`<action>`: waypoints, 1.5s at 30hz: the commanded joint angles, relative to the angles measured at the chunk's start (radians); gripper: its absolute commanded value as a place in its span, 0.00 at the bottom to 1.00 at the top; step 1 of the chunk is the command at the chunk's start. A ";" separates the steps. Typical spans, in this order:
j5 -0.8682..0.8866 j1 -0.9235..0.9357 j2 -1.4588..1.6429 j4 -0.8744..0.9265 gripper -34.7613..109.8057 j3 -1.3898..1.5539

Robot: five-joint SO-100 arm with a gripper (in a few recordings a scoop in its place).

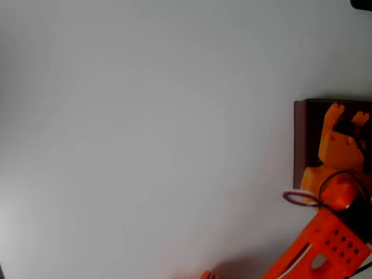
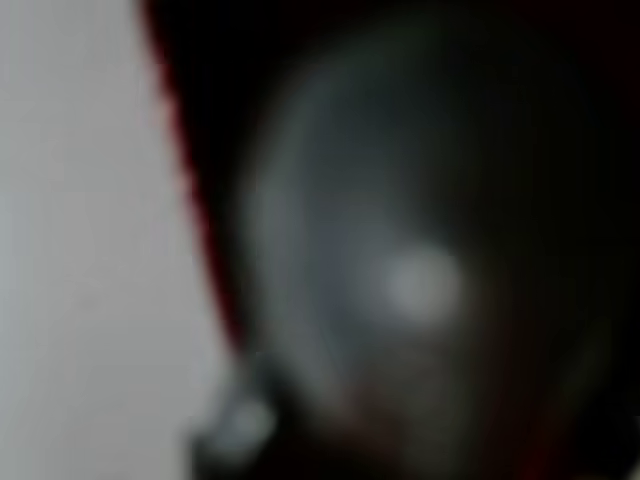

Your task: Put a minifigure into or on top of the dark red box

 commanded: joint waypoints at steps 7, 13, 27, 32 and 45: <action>-0.147 0.044 -0.261 -0.060 0.34 -0.219; -0.219 0.017 -0.160 -0.127 0.34 -0.120; -0.627 -0.638 0.979 -0.014 0.30 0.370; -0.609 -1.078 1.336 -0.061 0.24 0.643; -0.890 -1.744 1.624 -0.178 0.24 1.127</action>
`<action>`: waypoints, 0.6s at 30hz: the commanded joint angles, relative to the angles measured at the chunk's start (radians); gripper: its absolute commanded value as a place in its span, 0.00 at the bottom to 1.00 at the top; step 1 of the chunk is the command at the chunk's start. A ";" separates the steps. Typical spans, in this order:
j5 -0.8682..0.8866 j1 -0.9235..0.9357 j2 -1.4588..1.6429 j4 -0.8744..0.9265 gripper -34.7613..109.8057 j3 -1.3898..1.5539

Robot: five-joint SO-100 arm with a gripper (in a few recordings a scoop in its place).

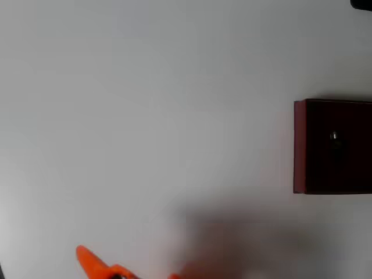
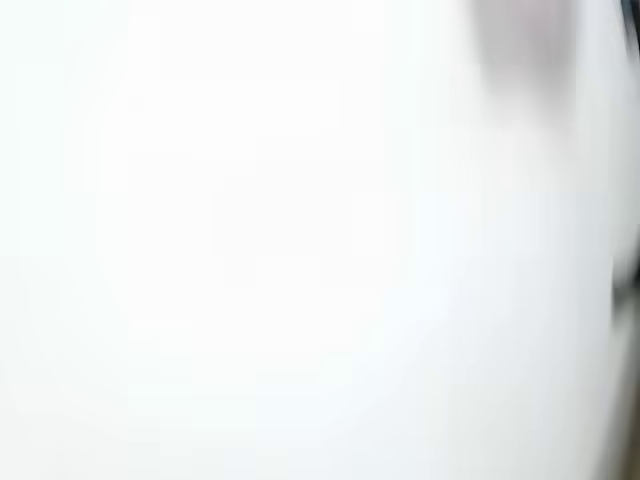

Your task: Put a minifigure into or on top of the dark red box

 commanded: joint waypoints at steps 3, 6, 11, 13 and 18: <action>-0.058 -0.160 0.144 -0.029 0.24 0.204; -0.028 -0.233 0.160 -0.023 0.24 0.290; 0.002 -0.296 0.160 -0.026 0.24 0.333; 0.011 -0.302 0.160 -0.049 0.24 0.357; 0.044 -0.302 0.163 -0.067 0.24 0.397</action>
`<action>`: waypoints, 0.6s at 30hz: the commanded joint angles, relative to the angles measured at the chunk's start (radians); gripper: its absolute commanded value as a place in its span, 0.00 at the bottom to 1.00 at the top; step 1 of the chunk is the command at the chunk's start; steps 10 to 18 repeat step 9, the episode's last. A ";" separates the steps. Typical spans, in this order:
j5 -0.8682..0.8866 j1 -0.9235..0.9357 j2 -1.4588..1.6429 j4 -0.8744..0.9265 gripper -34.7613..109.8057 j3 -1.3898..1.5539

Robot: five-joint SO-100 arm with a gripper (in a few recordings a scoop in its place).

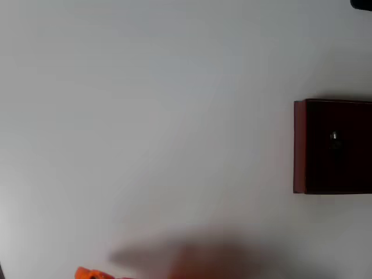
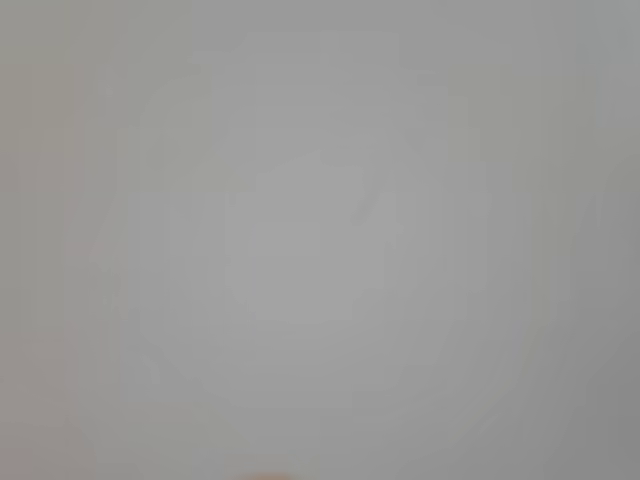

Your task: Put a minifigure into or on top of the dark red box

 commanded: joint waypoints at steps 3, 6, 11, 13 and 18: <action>0.083 -0.034 0.014 0.021 0.24 0.008; 0.094 -0.018 0.014 0.051 0.24 0.002; 0.091 -0.006 0.014 0.052 0.24 0.000; 0.091 -0.006 0.014 0.052 0.24 0.000; 0.091 -0.006 0.014 0.052 0.24 0.000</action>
